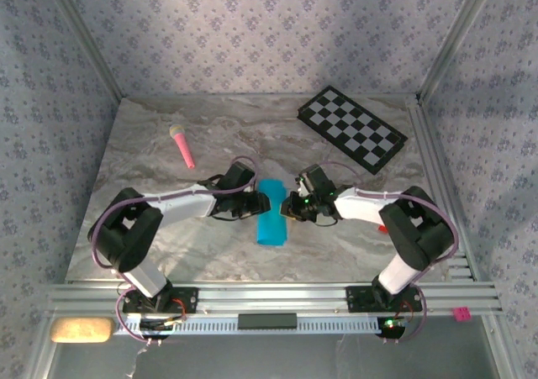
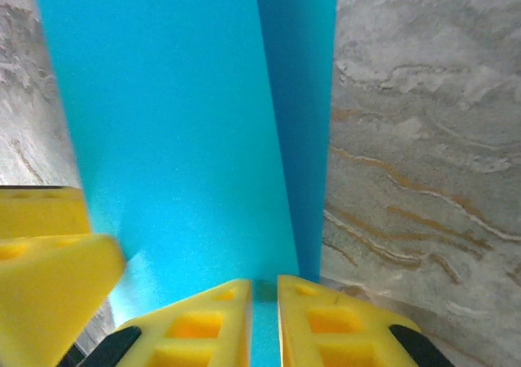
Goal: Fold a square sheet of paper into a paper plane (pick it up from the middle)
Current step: Hold the square sheet of paper at the center of the table.
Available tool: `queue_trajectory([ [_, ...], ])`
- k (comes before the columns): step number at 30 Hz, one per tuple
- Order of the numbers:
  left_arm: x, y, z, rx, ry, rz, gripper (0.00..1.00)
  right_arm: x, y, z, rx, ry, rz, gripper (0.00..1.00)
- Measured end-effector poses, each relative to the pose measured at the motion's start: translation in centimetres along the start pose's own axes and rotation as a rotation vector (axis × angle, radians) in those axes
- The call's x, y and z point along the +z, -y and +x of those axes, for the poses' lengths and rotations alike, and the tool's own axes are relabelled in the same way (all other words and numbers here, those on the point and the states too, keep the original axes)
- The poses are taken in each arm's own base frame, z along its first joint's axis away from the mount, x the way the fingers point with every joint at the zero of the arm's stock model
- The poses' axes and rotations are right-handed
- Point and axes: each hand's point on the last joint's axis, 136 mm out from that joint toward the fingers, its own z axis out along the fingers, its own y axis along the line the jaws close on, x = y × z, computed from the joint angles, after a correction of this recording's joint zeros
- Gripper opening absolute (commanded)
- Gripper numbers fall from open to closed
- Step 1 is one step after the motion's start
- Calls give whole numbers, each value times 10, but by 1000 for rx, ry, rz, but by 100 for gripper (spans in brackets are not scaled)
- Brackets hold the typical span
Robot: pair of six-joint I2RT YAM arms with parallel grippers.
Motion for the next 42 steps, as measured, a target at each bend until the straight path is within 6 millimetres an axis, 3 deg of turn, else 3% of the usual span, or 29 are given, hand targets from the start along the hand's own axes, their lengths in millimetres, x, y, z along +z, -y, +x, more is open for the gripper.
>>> queue_trajectory([
  [6, 3, -4, 2, 16, -9, -12, 43, -26, -10, -13, -17, 94, -4, 20],
  [11, 3, -8, 5, 42, -28, -35, 43, -40, 0, -18, 0, 144, 21, 20],
  [17, 3, -7, 3, 68, -35, -43, 43, -40, 16, -13, 25, 131, 66, 20],
  [42, 12, -15, 3, 202, -126, -127, 43, -40, 22, -10, 30, 132, 84, 21],
])
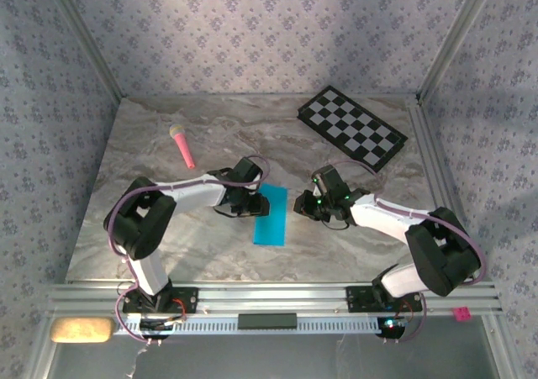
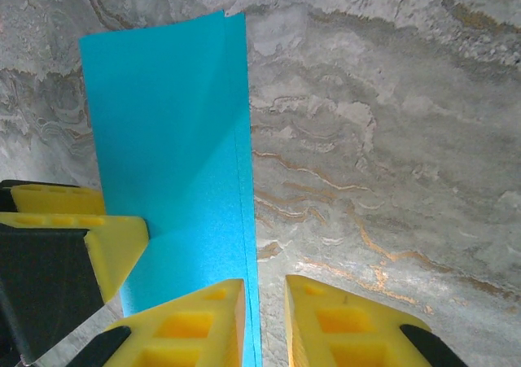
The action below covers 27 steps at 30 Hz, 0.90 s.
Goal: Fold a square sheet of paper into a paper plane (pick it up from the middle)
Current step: Hold the square sheet of paper at the center of the table.
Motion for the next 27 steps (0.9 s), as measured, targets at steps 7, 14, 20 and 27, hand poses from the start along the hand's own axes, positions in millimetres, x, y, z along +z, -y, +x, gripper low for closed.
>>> queue_trajectory([
  [7, 1, 0, 0, 31, -25, -18, 44, 0, 0, 0, 0, 2, 2, 21],
  [14, 1, 0, 0, 50, -35, -25, 46, 0, 1, 0, 1, 0, 3, 22],
  [20, 1, 0, 0, 53, -40, -28, 47, 0, 1, 0, 1, 0, 3, 22],
  [27, 1, 0, -1, 51, -45, -35, 47, 0, 1, 1, 0, 0, 4, 22],
])
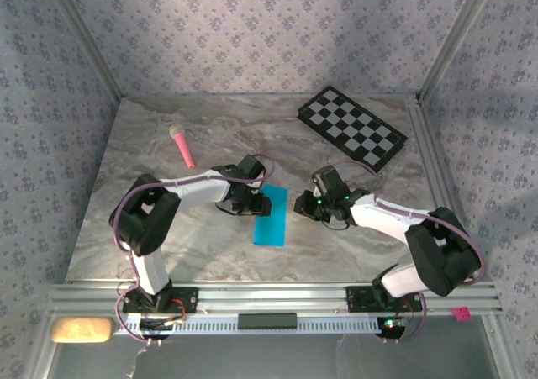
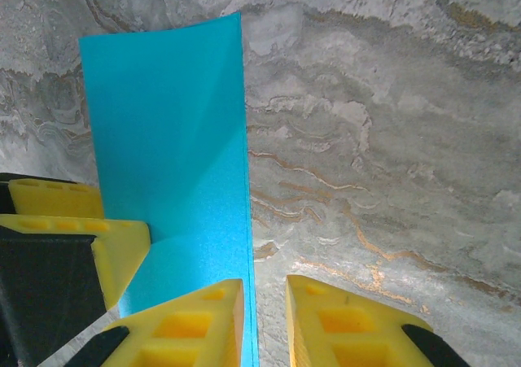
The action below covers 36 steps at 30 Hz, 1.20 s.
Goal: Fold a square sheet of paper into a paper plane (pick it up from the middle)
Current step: Hold the square sheet of paper at the center of the table.
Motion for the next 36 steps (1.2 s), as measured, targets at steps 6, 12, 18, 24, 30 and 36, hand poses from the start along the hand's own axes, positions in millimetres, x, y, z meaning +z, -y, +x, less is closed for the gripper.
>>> queue_trajectory([
  [6, 1, -1, 0, -9, -2, -6, 47, 0, 0, 0, -1, 0, 0, 22],
  [12, 1, -1, 0, -16, -1, -5, 48, 0, 0, 0, -2, 0, 0, 22],
  [18, 1, 0, -1, -26, -1, -5, 50, 0, 0, 0, -4, 2, 2, 22],
  [24, 1, 0, -1, -29, -2, -6, 49, 0, 2, 1, -3, -4, 9, 22],
  [30, 1, 1, 0, -25, -2, -9, 50, 0, 4, 3, -2, -12, 19, 22],
  [36, 2, 1, -1, -15, -4, -33, 50, 0, 5, 4, -3, -11, 22, 22],
])
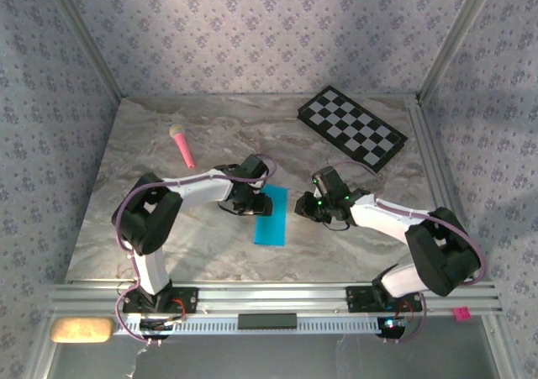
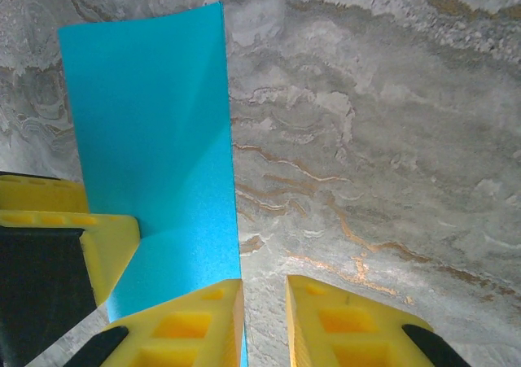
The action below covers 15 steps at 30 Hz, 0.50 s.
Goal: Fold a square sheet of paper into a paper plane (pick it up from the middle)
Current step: Hold the square sheet of paper at the center of the table.
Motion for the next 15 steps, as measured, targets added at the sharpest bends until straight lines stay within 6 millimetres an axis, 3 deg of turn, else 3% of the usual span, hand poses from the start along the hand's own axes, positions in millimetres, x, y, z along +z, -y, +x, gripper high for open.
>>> queue_trajectory([
  [15, 1, -2, 0, 8, -8, -23, 48, 0, 0, 0, -2, 0, 1, 22],
])
